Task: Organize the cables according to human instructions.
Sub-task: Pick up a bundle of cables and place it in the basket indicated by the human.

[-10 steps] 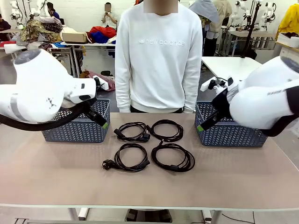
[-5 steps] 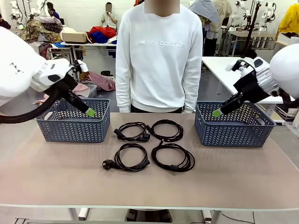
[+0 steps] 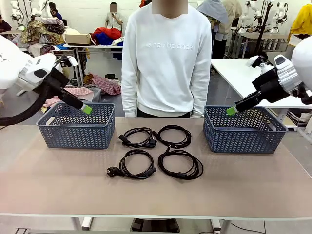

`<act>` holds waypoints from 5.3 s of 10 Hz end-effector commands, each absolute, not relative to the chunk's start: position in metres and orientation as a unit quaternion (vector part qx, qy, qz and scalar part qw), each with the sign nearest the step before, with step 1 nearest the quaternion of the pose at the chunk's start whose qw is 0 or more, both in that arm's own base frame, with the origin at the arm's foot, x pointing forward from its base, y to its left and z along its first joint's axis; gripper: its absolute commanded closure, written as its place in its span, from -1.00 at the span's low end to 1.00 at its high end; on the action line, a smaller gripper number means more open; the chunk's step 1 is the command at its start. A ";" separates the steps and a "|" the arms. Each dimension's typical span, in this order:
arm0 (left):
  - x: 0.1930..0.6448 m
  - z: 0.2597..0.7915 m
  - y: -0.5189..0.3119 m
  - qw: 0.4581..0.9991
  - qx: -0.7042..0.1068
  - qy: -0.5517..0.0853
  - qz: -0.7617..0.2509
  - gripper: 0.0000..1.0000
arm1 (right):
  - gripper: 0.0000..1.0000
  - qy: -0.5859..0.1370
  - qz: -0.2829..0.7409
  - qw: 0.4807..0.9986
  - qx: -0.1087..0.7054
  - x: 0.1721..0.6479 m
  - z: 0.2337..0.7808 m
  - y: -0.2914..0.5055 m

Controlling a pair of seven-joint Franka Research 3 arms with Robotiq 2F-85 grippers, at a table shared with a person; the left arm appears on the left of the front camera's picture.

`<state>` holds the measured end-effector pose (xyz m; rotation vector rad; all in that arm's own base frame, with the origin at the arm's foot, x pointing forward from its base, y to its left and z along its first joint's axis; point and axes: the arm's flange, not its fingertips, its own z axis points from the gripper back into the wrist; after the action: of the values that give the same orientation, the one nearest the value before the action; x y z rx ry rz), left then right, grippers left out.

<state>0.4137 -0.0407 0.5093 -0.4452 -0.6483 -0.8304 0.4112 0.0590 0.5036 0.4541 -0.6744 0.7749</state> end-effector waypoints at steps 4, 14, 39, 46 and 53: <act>0.414 0.509 -0.041 0.841 -0.211 -0.307 -0.393 -1.00 | -1.00 -0.321 0.368 0.845 0.217 0.412 0.504 0.058; 0.414 0.509 -0.041 0.841 -0.211 -0.307 -0.393 -1.00 | -1.00 -0.321 0.368 0.845 0.217 0.412 0.504 0.058; 0.414 0.509 -0.041 0.841 -0.211 -0.307 -0.393 -1.00 | -1.00 -0.140 0.397 0.905 0.062 0.442 0.428 0.243; 0.414 0.509 -0.041 0.841 -0.211 -0.307 -0.393 -1.00 | -1.00 -0.144 0.407 0.899 0.077 0.437 0.426 0.239; 0.414 0.509 -0.041 0.841 -0.211 -0.307 -0.393 -1.00 | -1.00 -0.123 0.409 0.901 0.077 0.434 0.381 0.289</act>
<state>0.4132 -0.0426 0.5116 -0.4195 -0.6309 -0.8139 0.4279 0.2786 0.3809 0.1714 -0.2494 0.8702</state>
